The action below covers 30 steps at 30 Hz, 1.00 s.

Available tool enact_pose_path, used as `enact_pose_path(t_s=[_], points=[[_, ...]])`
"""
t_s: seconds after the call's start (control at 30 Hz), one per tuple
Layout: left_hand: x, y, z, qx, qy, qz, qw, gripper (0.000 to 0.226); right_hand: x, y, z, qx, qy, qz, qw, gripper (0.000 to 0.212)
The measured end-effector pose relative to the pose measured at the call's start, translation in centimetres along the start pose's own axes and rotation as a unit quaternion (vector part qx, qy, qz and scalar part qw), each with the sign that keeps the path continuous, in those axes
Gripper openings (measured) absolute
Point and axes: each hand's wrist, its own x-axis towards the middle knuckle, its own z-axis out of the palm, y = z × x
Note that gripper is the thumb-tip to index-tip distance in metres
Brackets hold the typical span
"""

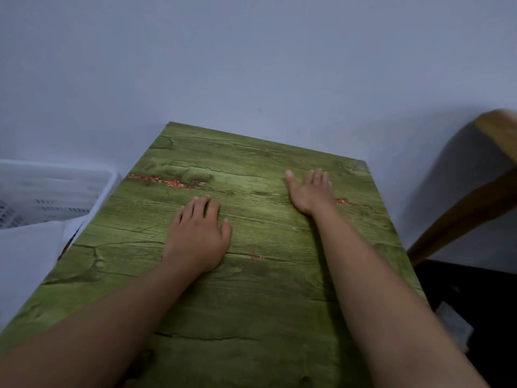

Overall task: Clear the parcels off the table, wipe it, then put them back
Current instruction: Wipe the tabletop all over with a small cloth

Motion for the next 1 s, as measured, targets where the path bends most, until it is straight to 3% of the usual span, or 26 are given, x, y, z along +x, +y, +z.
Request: enact_pose_path(t_s=[0.1,0.17,0.27,0.33,0.4,0.53,0.63,0.83,1.0], points=[[0.1,0.0,0.0,-0.001,-0.002,0.0,1.0,0.054,-2.1,0.3,0.7,-0.047,-0.012,-0.151,0.987,0.095],[0.1,0.1,0.2,-0.001,-0.003,-0.003,1.0,0.055,-2.3,2.3,-0.2,-0.043,-0.025,-0.2,0.979,0.089],[0.1,0.1,0.1,-0.003,-0.003,-0.003,1.0,0.055,-0.5,4.2,-1.3,-0.028,-0.014,-0.129,0.991,0.09],[0.2,0.1,0.1,-0.005,-0.006,-0.004,1.0,0.056,0.9,2.7,-1.2,-0.01,0.014,-0.021,1.0,0.095],[0.1,0.0,0.0,-0.005,-0.012,-0.003,1.0,0.056,1.3,-0.4,-0.9,0.014,0.008,0.032,0.999,0.097],[0.0,0.0,-0.1,-0.004,-0.012,-0.003,1.0,0.056,-0.6,-5.0,0.8,-0.026,-0.012,-0.13,0.991,0.094],[0.1,0.1,0.0,-0.003,-0.012,0.001,1.0,0.056,-1.4,-3.1,0.7,-0.037,-0.031,-0.218,0.975,0.087],[0.0,-0.1,0.2,-0.005,-0.016,0.001,1.0,0.057,1.6,-2.8,-0.2,-0.012,0.0,-0.046,0.999,0.096],[0.1,-0.1,0.3,-0.008,-0.004,0.002,1.0,0.056,0.9,-6.7,0.5,0.017,-0.023,-0.142,0.989,0.087]])
